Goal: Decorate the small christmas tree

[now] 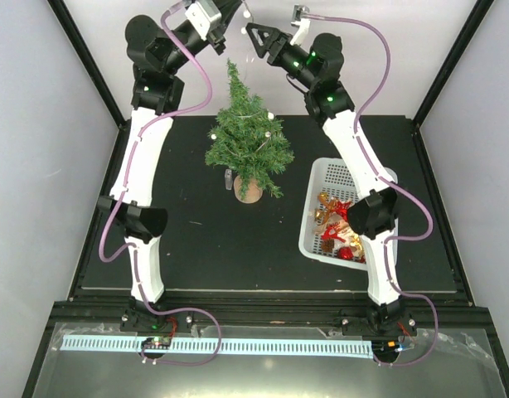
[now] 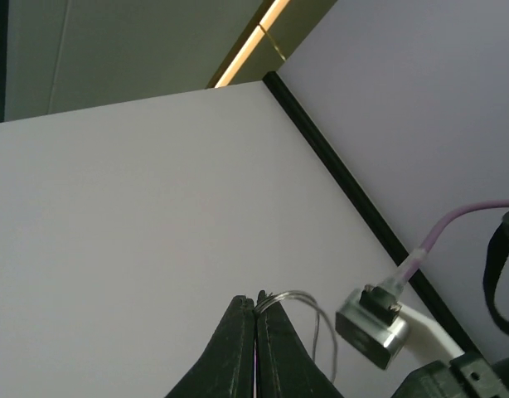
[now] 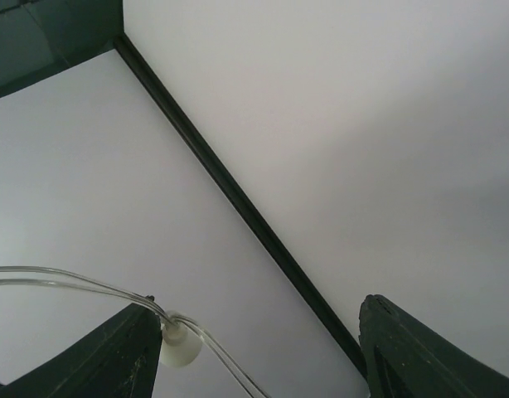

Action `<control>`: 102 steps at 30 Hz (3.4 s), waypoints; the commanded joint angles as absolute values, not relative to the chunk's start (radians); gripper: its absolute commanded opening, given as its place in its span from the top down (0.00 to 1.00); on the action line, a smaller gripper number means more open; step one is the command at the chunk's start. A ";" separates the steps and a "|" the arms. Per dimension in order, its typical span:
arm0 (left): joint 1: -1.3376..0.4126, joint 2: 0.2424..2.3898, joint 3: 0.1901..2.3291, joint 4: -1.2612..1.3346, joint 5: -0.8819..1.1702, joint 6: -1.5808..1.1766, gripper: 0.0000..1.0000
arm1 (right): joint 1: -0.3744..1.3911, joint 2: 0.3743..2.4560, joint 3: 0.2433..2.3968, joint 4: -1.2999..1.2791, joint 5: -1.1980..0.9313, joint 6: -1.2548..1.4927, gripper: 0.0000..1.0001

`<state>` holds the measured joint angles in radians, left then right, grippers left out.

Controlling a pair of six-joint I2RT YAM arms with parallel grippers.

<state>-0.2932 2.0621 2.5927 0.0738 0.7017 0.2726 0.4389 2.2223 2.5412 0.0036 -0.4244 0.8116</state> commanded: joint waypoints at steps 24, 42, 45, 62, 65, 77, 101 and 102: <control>-0.307 1.783 2.382 -0.120 0.843 0.382 0.98 | 0.438 2.089 2.419 -0.009 -0.257 0.758 0.34; -0.320 1.595 2.171 -0.151 0.834 0.374 0.98 | 0.431 1.839 2.091 0.048 -0.279 0.738 0.34; -0.320 1.544 2.103 -0.159 0.832 0.390 0.98 | 0.431 1.801 2.039 0.062 -0.295 0.746 0.34; -0.319 1.297 1.823 -0.172 0.795 0.408 0.98 | 0.447 1.648 1.879 0.111 -0.392 0.773 0.36; -0.318 1.249 1.776 -0.173 0.788 0.412 0.98 | 0.460 1.643 1.881 0.109 -0.408 0.782 0.36; -0.315 1.130 1.631 -0.178 0.757 0.421 0.98 | 0.546 1.548 1.695 0.158 -0.377 0.784 0.39; -0.300 1.028 1.513 -0.217 0.725 0.402 0.98 | 0.645 1.415 1.497 0.143 -0.377 0.780 0.38; -0.299 1.024 1.512 -0.226 0.723 0.402 0.99 | 0.649 1.413 1.485 0.143 -0.377 0.781 0.38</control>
<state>-0.3077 1.0462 1.5223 -0.1909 0.7380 0.4088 0.6327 1.4334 1.5257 0.1352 -0.3763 0.7761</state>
